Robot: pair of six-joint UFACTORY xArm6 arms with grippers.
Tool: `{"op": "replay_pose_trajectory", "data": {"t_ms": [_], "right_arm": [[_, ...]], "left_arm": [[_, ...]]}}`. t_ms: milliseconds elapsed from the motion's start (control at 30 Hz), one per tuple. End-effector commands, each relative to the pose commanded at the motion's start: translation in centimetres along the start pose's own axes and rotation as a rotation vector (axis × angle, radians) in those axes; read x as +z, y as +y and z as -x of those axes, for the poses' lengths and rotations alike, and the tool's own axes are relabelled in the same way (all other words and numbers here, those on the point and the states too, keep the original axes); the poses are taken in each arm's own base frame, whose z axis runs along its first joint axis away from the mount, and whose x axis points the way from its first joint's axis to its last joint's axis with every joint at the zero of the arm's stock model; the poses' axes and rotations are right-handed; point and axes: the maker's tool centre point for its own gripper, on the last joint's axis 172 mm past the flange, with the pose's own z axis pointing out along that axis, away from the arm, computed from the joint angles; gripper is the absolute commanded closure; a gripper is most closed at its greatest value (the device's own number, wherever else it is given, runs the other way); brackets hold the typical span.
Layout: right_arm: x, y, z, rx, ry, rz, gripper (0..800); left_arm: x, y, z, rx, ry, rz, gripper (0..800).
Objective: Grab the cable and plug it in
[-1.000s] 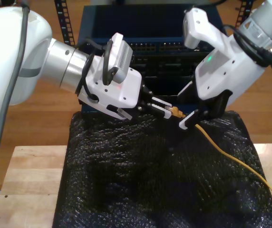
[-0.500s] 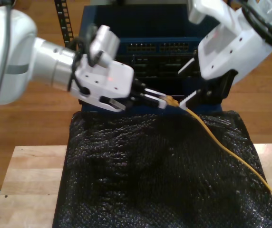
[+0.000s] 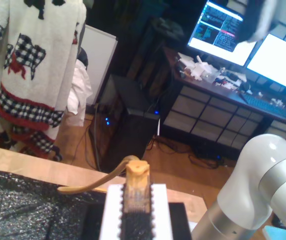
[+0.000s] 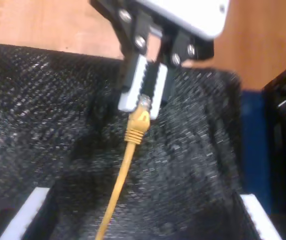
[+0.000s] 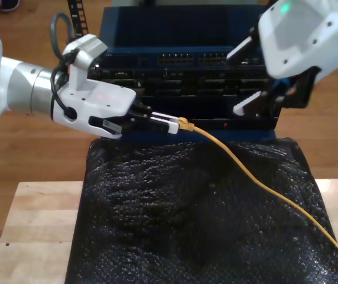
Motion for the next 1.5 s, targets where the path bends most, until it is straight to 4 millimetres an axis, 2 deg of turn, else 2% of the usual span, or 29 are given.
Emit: {"op": "replay_pose_trajectory", "data": {"t_ms": [133, 333, 467, 667, 867, 1000, 1200, 1400, 1500], "right_arm": [[-1.1, -0.5, -0.6, -0.071, 0.003, 0.038, 2], [-1.2, -0.6, -0.4, -0.118, 0.005, 0.094, 6], [-0.3, -1.0, -1.2, -0.176, 0.020, 0.116, 6], [1.2, -0.4, -2.5, -0.271, 0.053, 0.215, 7], [2.0, -0.7, -3.8, -0.317, 0.071, 0.231, 8], [1.4, -0.7, -4.3, -0.332, 0.078, 0.260, 8], [2.2, -1.0, -5.3, -0.399, 0.089, 0.269, 8], [3.0, -1.3, -6.0, -0.429, 0.102, 0.276, 7], [3.6, -1.7, -7.1, -0.468, 0.116, 0.286, 7]], "left_arm": [[0.1, 0.3, -0.8, -0.013, 0.056, 0.043, 797], [-0.8, 0.3, -1.3, -0.044, 0.141, 0.095, 797], [-0.6, 0.9, -1.3, -0.051, 0.156, 0.132, 797], [-0.7, 2.2, -2.7, -0.042, 0.219, 0.198, 795], [-0.8, 2.7, -3.0, -0.057, 0.243, 0.237, 795], [-1.2, 3.5, -4.0, -0.066, 0.285, 0.276, 795], [-1.5, 4.2, -4.1, -0.116, 0.305, 0.335, 793], [-1.9, 4.8, -5.0, -0.124, 0.346, 0.376, 792], [-2.0, 5.1, -5.1, -0.124, 0.349, 0.387, 792]]}}
